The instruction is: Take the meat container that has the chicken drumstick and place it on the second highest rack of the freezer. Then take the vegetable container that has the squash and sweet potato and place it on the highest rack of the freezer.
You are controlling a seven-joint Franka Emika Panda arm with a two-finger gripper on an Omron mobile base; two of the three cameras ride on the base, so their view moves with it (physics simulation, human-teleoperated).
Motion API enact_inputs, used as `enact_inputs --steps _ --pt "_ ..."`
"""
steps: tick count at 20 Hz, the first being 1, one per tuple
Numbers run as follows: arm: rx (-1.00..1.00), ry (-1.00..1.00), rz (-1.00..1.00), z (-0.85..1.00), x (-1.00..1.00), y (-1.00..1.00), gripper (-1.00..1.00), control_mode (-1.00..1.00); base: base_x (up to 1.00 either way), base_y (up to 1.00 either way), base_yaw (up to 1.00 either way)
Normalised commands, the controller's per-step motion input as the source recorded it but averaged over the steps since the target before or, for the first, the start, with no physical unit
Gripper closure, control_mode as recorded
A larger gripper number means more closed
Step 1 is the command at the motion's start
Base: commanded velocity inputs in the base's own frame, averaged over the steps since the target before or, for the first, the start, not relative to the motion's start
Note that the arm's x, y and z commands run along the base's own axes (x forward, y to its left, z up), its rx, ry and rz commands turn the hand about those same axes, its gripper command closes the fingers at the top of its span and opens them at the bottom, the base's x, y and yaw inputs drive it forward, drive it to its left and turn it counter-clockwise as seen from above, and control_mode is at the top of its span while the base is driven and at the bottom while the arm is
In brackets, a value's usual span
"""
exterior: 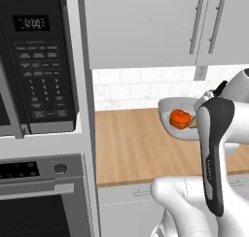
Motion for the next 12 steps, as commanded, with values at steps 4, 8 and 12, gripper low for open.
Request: enact_inputs --steps 4,8,12 --pt "0.0 0.0 0.0 0.0 0.0 0.0 1.0 1.0 -0.17 -0.03 0.0" --pt "0.0 0.0 0.0 0.0 0.0 0.0 1.0 1.0 -0.97 -0.71 0.06" --pt "0.0 0.0 0.0 0.0 0.0 0.0 1.0 1.0 -1.0 -0.93 0.26"
